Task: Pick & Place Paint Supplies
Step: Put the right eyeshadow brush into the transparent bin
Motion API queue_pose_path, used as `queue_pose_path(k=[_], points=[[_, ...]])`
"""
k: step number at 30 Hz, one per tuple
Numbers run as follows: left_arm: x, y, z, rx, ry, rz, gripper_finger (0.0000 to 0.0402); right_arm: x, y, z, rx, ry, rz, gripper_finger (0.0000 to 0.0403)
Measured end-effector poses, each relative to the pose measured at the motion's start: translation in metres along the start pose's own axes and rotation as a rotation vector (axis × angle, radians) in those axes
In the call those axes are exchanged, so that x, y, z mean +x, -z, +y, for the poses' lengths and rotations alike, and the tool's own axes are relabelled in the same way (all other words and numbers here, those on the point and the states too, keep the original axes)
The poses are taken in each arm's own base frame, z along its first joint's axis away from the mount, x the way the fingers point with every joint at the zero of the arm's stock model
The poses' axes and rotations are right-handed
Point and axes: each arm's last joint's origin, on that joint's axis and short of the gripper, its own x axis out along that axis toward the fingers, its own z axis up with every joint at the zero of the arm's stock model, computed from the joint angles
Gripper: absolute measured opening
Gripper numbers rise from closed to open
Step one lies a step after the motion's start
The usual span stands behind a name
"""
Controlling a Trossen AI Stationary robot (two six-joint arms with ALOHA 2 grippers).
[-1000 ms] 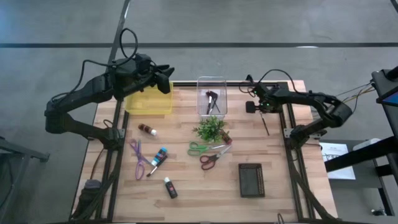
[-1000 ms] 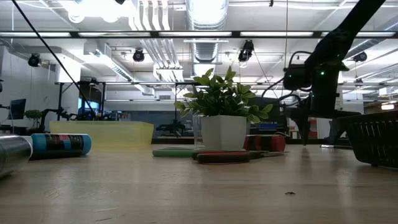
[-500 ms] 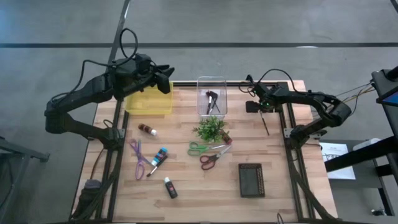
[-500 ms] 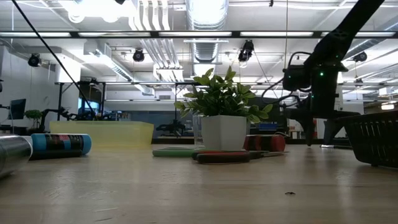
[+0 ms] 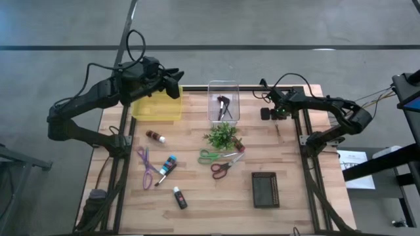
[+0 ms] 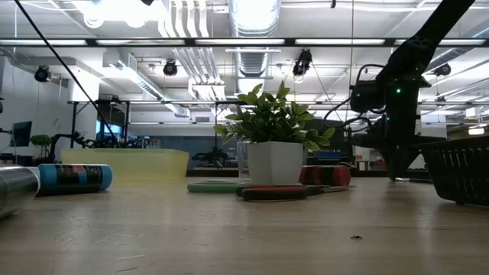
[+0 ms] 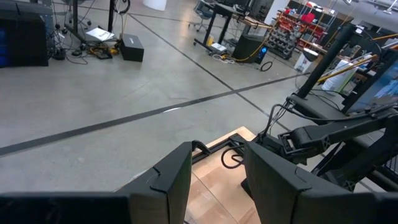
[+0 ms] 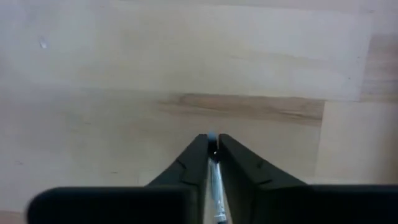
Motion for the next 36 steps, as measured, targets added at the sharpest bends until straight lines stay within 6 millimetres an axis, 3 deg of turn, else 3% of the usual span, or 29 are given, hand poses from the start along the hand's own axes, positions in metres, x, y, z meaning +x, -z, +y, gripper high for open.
queue_pose_path(k=[7, 13, 18, 22, 25, 30, 36], points=[[0.0, 0.0, 0.0, -0.002, 0.001, 0.0, 0.0156, -0.011, -0.001, 0.0, -0.012, -0.046, -0.039, 0.0012], [0.0, 0.0, 0.0, -0.001, 0.002, 0.001, 0.0156, -0.051, -0.003, -0.001, 0.002, -0.159, -0.196, 0.0011], [0.0, 0.0, 0.0, -0.001, 0.002, 0.002, 0.0156, -0.106, 0.004, 0.001, -0.003, -0.362, -0.371, 0.0011], [0.0, 0.001, 0.0, 0.002, -0.001, 0.008, 0.0156, -0.161, 0.012, 0.004, 0.005, -0.625, -0.546, 0.0011], [0.0, 0.001, 0.0, 0.003, -0.001, 0.009, 0.0156, -0.191, 0.015, 0.01, -0.005, -0.735, -0.59, 0.0011], [0.0, 0.001, 0.0, -0.01, -0.001, 0.008, 0.0155, -0.23, 0.007, 0.042, -0.088, -0.799, -0.648, 0.0011], [0.0, 0.001, 0.0, -0.014, -0.001, 0.008, 0.0155, -0.241, -0.027, 0.118, -0.261, -0.784, -0.691, 0.0011]])
